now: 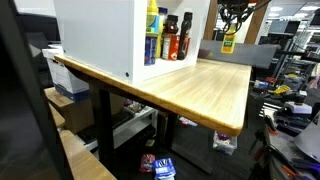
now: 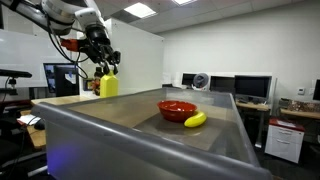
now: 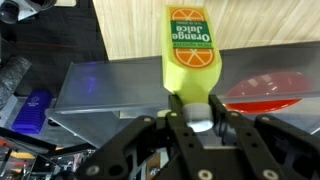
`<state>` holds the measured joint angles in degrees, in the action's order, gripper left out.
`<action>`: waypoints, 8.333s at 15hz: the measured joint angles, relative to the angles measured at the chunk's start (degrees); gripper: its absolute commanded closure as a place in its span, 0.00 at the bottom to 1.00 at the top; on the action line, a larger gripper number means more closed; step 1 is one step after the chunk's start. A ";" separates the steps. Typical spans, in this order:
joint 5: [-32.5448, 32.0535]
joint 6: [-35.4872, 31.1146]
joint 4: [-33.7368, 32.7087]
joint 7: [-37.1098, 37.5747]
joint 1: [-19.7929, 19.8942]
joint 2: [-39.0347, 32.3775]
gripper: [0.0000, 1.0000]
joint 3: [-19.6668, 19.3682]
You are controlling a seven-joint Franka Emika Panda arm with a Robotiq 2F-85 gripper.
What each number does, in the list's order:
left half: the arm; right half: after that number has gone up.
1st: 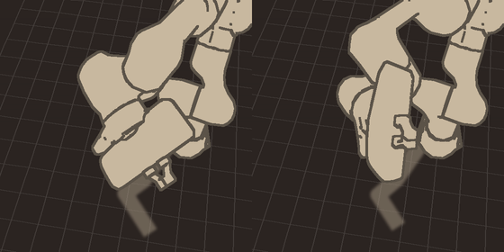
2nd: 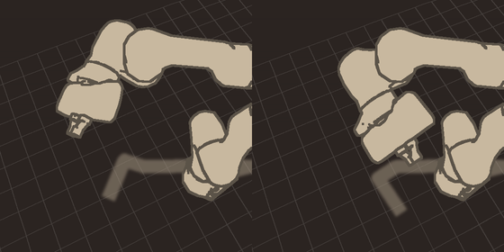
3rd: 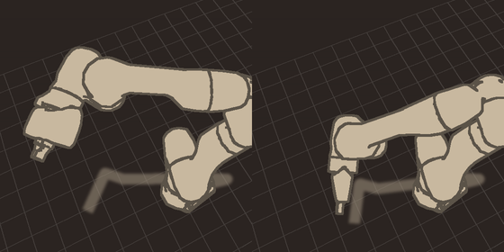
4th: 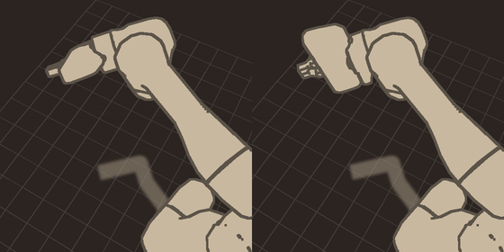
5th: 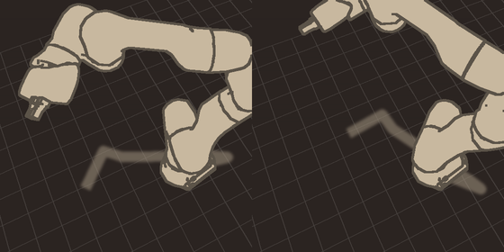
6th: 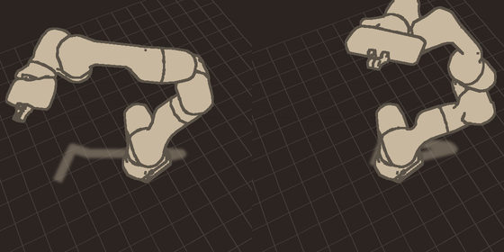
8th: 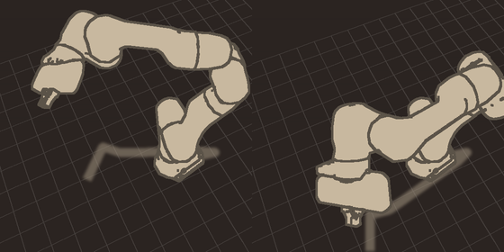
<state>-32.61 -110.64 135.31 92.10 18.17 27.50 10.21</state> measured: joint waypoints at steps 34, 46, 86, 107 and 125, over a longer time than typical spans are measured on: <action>-6.40 -13.34 2.34 0.95 -2.86 -7.55 0.92 -11.30; -6.59 -15.62 2.13 0.95 -3.16 -8.57 0.26 -12.02; 29.47 -24.14 11.08 -44.98 -28.86 3.33 0.00 0.69; 37.23 -35.97 9.25 -77.22 -33.32 0.55 0.00 1.09; 36.03 -50.73 8.67 -80.77 -33.10 -5.05 0.00 3.26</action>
<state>3.42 -161.37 143.97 11.33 -14.93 22.45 13.47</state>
